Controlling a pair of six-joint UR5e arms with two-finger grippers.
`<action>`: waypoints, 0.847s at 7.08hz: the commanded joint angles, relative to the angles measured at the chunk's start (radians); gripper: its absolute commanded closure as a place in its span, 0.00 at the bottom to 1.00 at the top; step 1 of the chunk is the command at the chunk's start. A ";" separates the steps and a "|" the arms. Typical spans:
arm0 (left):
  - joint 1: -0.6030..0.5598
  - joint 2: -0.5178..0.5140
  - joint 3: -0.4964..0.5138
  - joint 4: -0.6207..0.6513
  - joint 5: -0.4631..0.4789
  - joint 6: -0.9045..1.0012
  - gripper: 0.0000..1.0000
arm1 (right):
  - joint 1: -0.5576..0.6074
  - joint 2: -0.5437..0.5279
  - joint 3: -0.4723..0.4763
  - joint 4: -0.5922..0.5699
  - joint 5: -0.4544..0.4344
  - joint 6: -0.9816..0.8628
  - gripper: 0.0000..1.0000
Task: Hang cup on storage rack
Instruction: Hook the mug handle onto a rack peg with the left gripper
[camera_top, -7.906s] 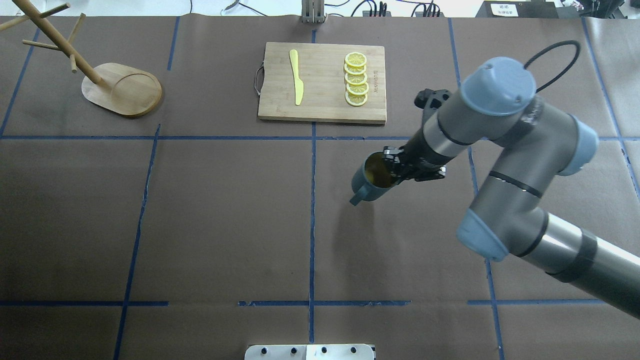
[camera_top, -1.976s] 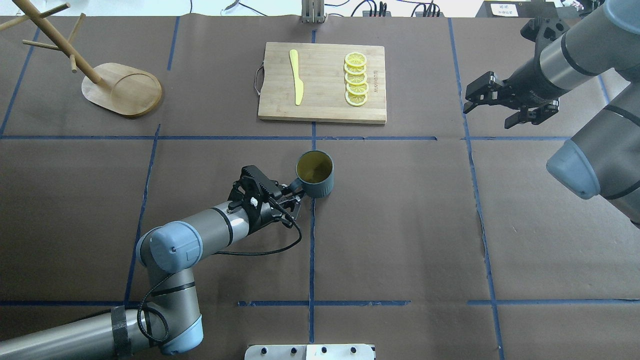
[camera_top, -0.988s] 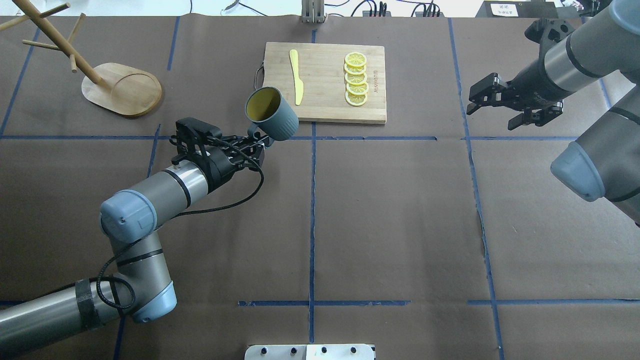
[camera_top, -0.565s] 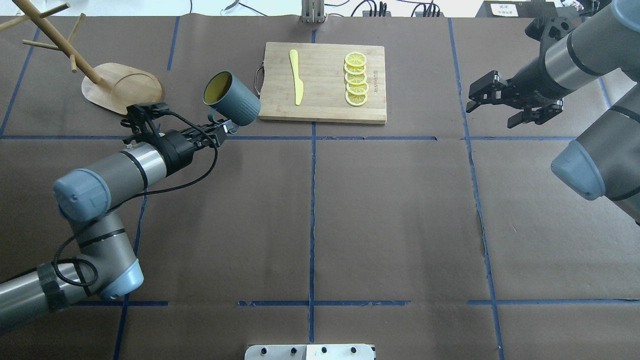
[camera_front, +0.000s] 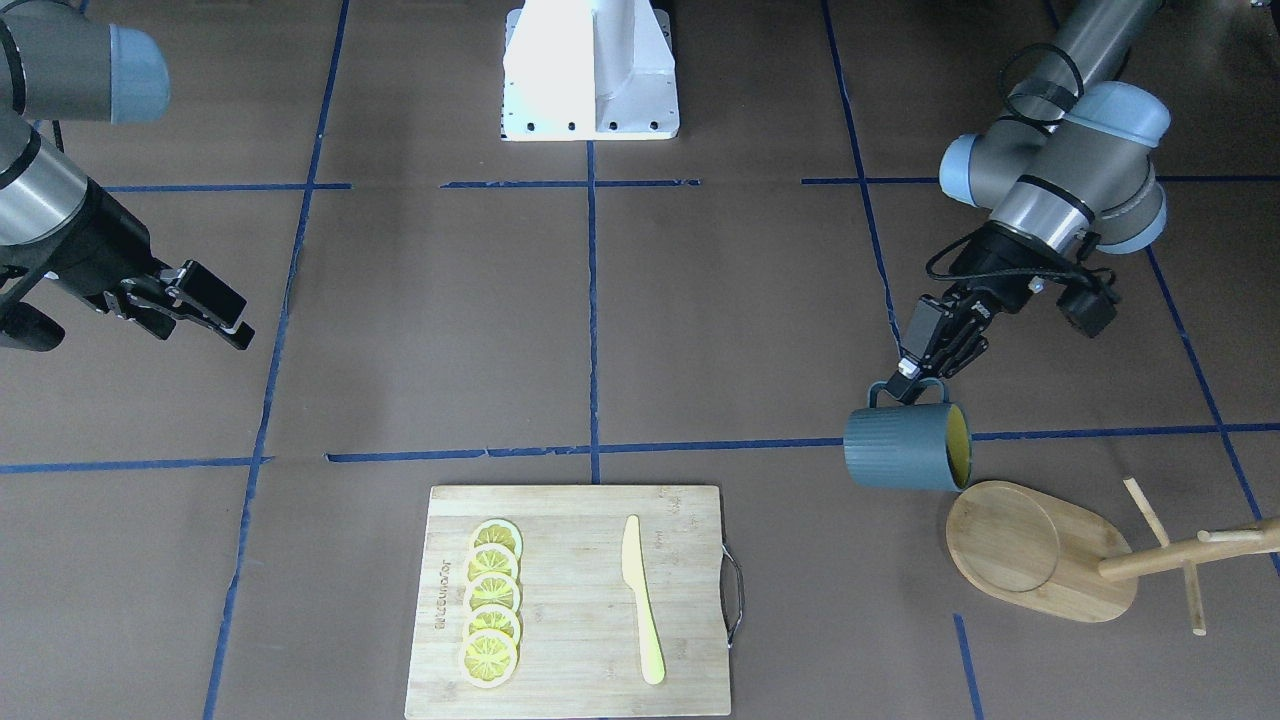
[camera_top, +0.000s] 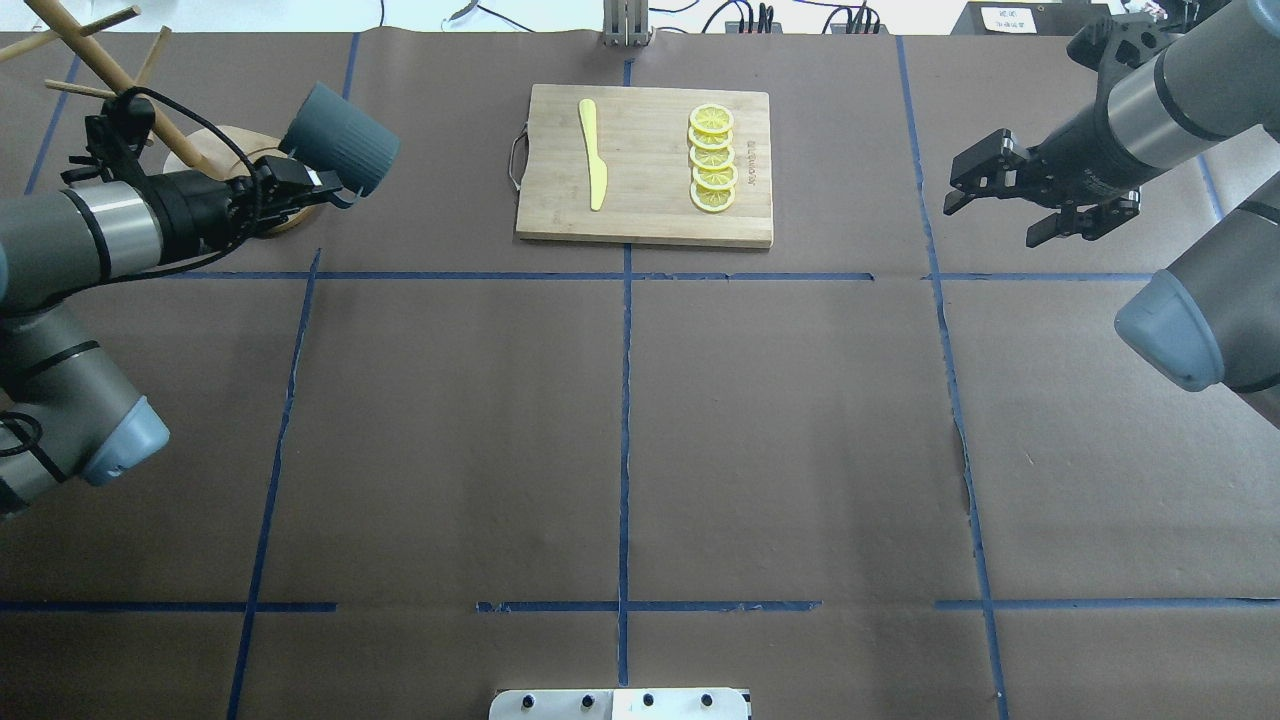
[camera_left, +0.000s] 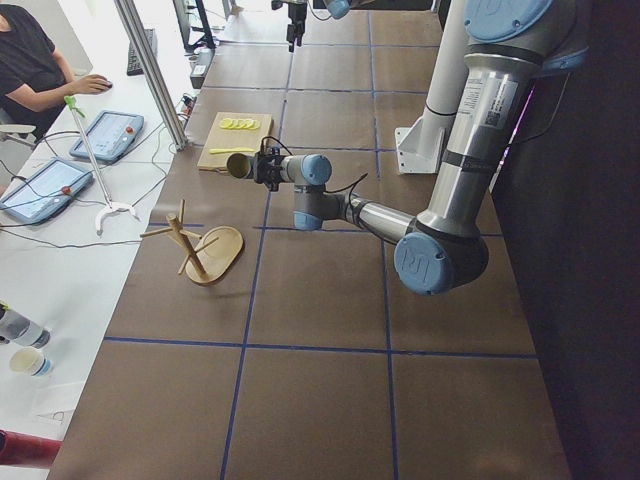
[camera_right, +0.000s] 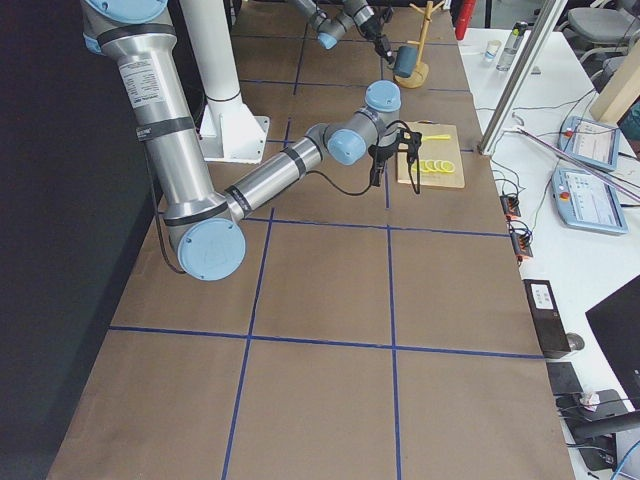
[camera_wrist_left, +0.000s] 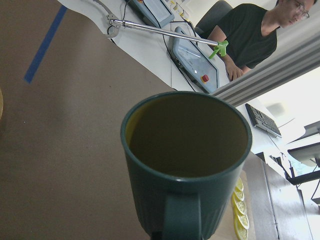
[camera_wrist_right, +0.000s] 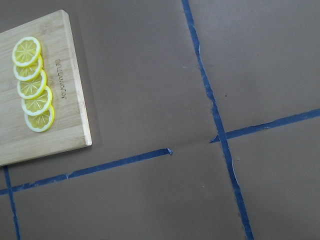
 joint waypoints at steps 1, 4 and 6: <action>-0.089 0.002 0.023 -0.093 -0.034 -0.322 0.98 | 0.006 -0.001 0.001 0.000 -0.003 0.000 0.00; -0.137 -0.010 0.141 -0.327 0.051 -0.668 0.98 | 0.006 0.002 0.002 0.000 -0.008 0.001 0.00; -0.135 -0.041 0.227 -0.435 0.143 -0.802 0.98 | 0.006 -0.001 0.007 0.000 -0.008 0.001 0.00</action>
